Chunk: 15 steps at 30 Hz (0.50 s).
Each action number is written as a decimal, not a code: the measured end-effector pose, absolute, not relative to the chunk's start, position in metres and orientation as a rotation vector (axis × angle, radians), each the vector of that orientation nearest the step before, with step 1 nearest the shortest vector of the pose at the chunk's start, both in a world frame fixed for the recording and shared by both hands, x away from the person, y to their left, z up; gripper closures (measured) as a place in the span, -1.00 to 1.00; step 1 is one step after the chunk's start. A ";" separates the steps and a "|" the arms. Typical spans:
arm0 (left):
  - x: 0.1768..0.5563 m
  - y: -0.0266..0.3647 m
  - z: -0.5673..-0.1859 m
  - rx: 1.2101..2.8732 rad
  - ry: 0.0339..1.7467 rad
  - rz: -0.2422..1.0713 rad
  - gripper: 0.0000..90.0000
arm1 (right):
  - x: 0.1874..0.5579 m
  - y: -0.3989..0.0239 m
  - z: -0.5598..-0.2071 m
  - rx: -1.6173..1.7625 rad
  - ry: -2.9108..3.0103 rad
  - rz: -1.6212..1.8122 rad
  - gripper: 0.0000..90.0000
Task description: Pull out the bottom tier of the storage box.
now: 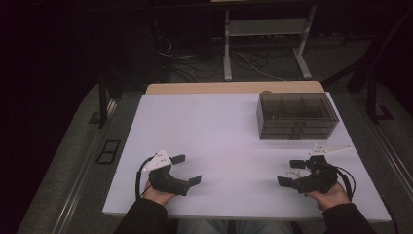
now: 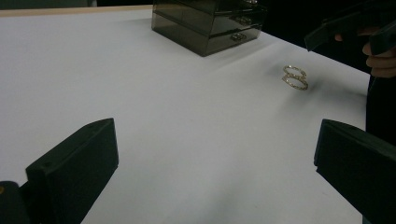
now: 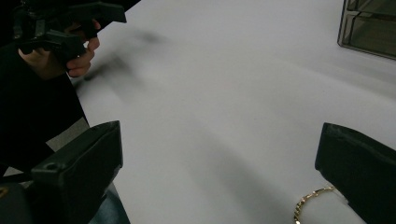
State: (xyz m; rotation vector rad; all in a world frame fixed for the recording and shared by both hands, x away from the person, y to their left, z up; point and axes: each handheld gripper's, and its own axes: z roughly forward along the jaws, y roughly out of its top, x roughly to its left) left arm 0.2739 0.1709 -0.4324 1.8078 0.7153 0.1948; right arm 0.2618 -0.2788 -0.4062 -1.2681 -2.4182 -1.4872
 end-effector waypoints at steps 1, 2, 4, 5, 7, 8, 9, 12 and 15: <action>0.274 0.171 -0.432 1.808 0.716 0.195 -1.00 | 0.262 -0.279 -0.406 -1.268 -2.418 -1.487 -1.00; 0.273 0.171 -0.432 1.805 0.719 0.194 -1.00 | 0.263 -0.279 -0.405 -1.268 -2.423 -1.487 -1.00; 0.273 0.172 -0.432 1.802 0.724 0.195 -1.00 | 0.267 -0.280 -0.400 -1.270 -2.415 -1.473 -1.00; 0.273 0.172 -0.432 1.800 0.725 0.199 -1.00 | 0.267 -0.280 -0.400 -1.270 -2.415 -1.473 -1.00; 0.273 0.173 -0.431 1.796 0.727 0.200 -1.00 | 0.271 -0.281 -0.395 -1.254 -2.427 -1.459 -1.00; 0.273 0.174 -0.431 1.790 0.733 0.200 -1.00 | 0.273 -0.281 -0.393 -1.253 -2.423 -1.459 -1.00; 0.273 0.174 -0.431 1.790 0.733 0.200 -1.00 | 0.273 -0.281 -0.393 -1.253 -2.423 -1.459 -1.00; 0.274 0.174 -0.431 1.788 0.736 0.199 -1.00 | 0.276 -0.281 -0.391 -1.255 -2.420 -1.450 -1.00; 0.274 0.175 -0.431 1.787 0.738 0.199 -1.00 | 0.280 -0.283 -0.389 -1.263 -2.418 -1.430 -1.00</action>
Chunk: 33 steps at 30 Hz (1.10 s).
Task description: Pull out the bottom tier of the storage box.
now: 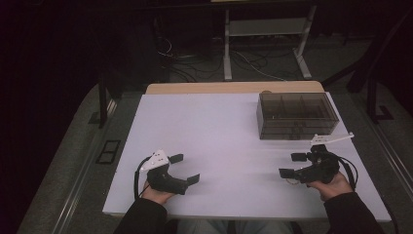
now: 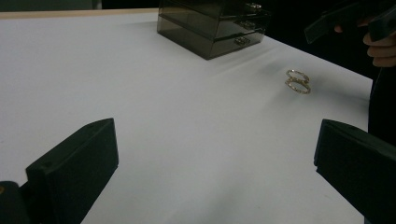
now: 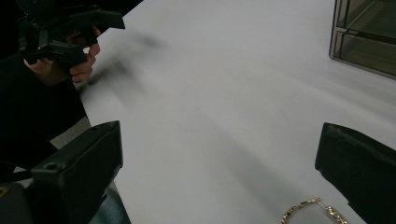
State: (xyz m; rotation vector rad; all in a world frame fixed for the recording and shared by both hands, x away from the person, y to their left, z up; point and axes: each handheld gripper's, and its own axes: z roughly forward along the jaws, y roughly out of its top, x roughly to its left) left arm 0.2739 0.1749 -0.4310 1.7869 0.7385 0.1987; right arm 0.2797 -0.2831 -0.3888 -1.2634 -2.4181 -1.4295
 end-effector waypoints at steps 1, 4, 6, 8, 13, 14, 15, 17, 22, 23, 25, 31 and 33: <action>0.274 0.175 -0.431 1.786 0.739 0.200 -1.00 | 0.281 -0.284 -0.388 -1.265 -2.420 -1.430 -1.00; 0.274 0.176 -0.431 1.783 0.739 0.198 -1.00 | 0.284 -0.285 -0.387 -1.270 -2.413 -1.428 -1.00; 0.274 0.176 -0.431 1.783 0.740 0.198 -1.00 | 0.286 -0.286 -0.386 -1.276 -2.398 -1.425 -1.00; 0.274 0.175 -0.431 1.782 0.740 0.198 -1.00 | 0.289 -0.287 -0.386 -1.283 -2.395 -1.420 -1.00; 0.274 0.175 -0.431 1.781 0.741 0.195 -1.00 | 0.296 -0.289 -0.388 -1.292 -2.393 -1.392 -1.00; 0.274 0.175 -0.431 1.781 0.741 0.195 -1.00 | 0.296 -0.289 -0.388 -1.292 -2.393 -1.392 -1.00; 0.274 0.175 -0.431 1.782 0.742 0.195 -1.00 | 0.299 -0.289 -0.389 -1.292 -2.394 -1.377 -1.00; 0.274 0.175 -0.431 1.781 0.743 0.198 -1.00 | 0.300 -0.290 -0.390 -1.293 -2.391 -1.372 -1.00; 0.274 0.175 -0.431 1.780 0.744 0.199 -1.00 | 0.305 -0.292 -0.393 -1.307 -2.383 -1.356 -1.00; 0.274 0.175 -0.431 1.780 0.745 0.198 -1.00 | 0.306 -0.293 -0.394 -1.312 -2.380 -1.354 -1.00; 0.274 0.175 -0.431 1.780 0.745 0.199 -1.00 | 0.308 -0.294 -0.396 -1.320 -2.375 -1.354 -1.00; 0.274 0.176 -0.431 1.780 0.744 0.199 -1.00 | 0.313 -0.299 -0.400 -1.349 -2.347 -1.362 -1.00; 0.274 0.175 -0.431 1.780 0.745 0.199 -1.00 | 0.316 -0.302 -0.403 -1.365 -2.335 -1.363 -1.00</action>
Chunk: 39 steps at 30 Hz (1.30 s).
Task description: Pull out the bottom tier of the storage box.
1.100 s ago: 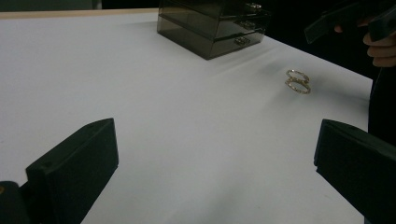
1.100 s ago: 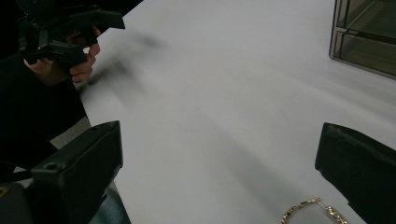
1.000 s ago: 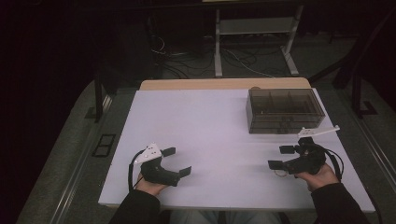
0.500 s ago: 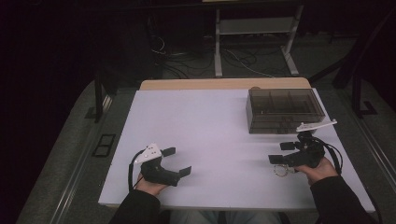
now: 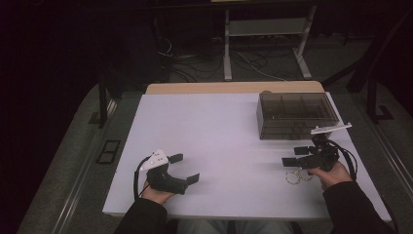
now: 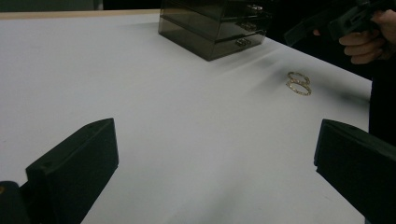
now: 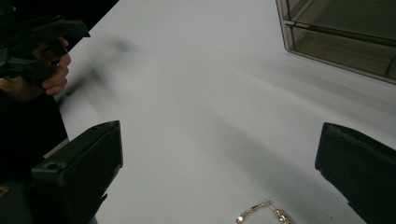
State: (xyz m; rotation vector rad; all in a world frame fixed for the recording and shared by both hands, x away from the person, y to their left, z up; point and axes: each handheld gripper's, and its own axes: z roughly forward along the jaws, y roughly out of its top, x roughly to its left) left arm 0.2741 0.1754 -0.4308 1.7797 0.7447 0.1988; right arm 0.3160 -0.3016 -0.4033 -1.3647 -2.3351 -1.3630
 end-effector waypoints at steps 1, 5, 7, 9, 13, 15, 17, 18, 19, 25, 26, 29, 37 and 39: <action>0.274 0.175 -0.431 1.781 0.742 0.200 -1.00 | 0.317 -0.303 -0.405 -1.365 -2.334 -1.364 -1.00; 0.274 0.176 -0.431 1.780 0.742 0.200 -1.00 | 0.320 -0.307 -0.410 -1.394 -2.306 -1.366 -1.00; 0.274 0.176 -0.431 1.781 0.743 0.201 -1.00 | 0.322 -0.309 -0.412 -1.407 -2.294 -1.373 -1.00; 0.274 0.176 -0.431 1.780 0.743 0.201 -1.00 | 0.322 -0.310 -0.413 -1.414 -2.289 -1.372 -1.00; 0.274 0.175 -0.431 1.781 0.742 0.201 -1.00 | 0.325 -0.314 -0.415 -1.436 -2.258 -1.391 -1.00; 0.274 0.176 -0.431 1.781 0.741 0.201 -1.00 | 0.327 -0.316 -0.417 -1.449 -2.243 -1.392 -1.00; 0.274 0.176 -0.431 1.780 0.741 0.201 -1.00 | 0.328 -0.316 -0.418 -1.452 -2.239 -1.398 -1.00; 0.274 0.176 -0.431 1.780 0.742 0.201 -1.00 | 0.328 -0.317 -0.418 -1.461 -2.234 -1.397 -1.00; 0.274 0.176 -0.431 1.780 0.740 0.202 -1.00 | 0.329 -0.319 -0.421 -1.475 -2.206 -1.403 -1.00; 0.274 0.176 -0.430 1.781 0.740 0.202 -1.00 | 0.330 -0.327 -0.428 -1.529 -2.123 -1.423 -1.00; 0.274 0.176 -0.430 1.781 0.740 0.202 -1.00 | 0.331 -0.332 -0.431 -1.563 -2.074 -1.434 -1.00; 0.274 0.176 -0.430 1.780 0.740 0.202 -1.00 | 0.332 -0.336 -0.433 -1.589 -2.029 -1.453 -1.00; 0.274 0.176 -0.430 1.778 0.739 0.202 -1.00 | 0.336 -0.345 -0.440 -1.686 -1.890 -1.501 -1.00; 0.274 0.176 -0.430 1.778 0.739 0.202 -1.00 | 0.336 -0.347 -0.443 -1.717 -1.829 -1.521 -1.00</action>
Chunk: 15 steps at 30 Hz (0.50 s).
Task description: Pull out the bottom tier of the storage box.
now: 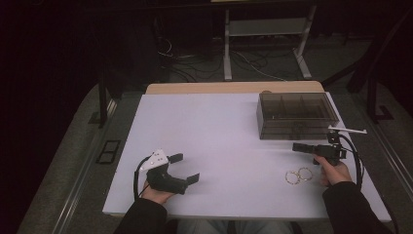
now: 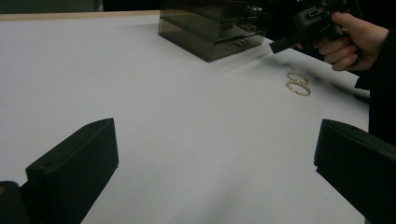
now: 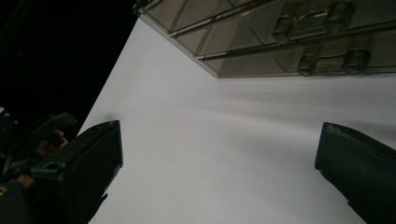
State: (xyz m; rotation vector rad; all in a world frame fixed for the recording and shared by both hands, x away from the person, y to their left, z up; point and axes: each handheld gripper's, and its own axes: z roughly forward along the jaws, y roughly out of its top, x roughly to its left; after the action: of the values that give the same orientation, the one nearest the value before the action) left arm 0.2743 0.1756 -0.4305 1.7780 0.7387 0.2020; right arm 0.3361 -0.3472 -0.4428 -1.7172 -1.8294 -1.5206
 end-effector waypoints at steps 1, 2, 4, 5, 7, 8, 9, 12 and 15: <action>0.274 0.176 -0.430 1.780 0.739 0.202 -1.00 | 0.336 -0.348 -0.444 -1.725 -1.803 -1.531 -1.00; 0.274 0.176 -0.430 1.780 0.739 0.202 -1.00 | 0.336 -0.349 -0.446 -1.735 -1.775 -1.538 -1.00; 0.274 0.176 -0.430 1.778 0.738 0.201 -1.00 | 0.336 -0.352 -0.448 -1.760 -1.746 -1.538 -1.00; 0.274 0.176 -0.430 1.778 0.738 0.201 -1.00 | 0.336 -0.352 -0.448 -1.760 -1.746 -1.538 -1.00; 0.274 0.175 -0.431 1.779 0.739 0.202 -1.00 | 0.337 -0.355 -0.450 -1.791 -1.697 -1.547 -1.00; 0.274 0.175 -0.431 1.779 0.739 0.202 -1.00 | 0.337 -0.355 -0.450 -1.801 -1.684 -1.540 -1.00; 0.274 0.175 -0.431 1.779 0.739 0.202 -1.00 | 0.337 -0.355 -0.451 -1.808 -1.674 -1.540 -1.00; 0.274 0.175 -0.430 1.779 0.738 0.202 -1.00 | 0.337 -0.355 -0.455 -1.821 -1.616 -1.545 -1.00; 0.274 0.175 -0.430 1.779 0.738 0.202 -1.00 | 0.338 -0.355 -0.456 -1.834 -1.583 -1.556 -1.00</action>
State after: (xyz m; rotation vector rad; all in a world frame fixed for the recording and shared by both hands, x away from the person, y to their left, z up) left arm 0.2743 0.1753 -0.4305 1.7794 0.7379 0.2016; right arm 0.3379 -0.3547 -0.4563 -1.8345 -1.5835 -1.5565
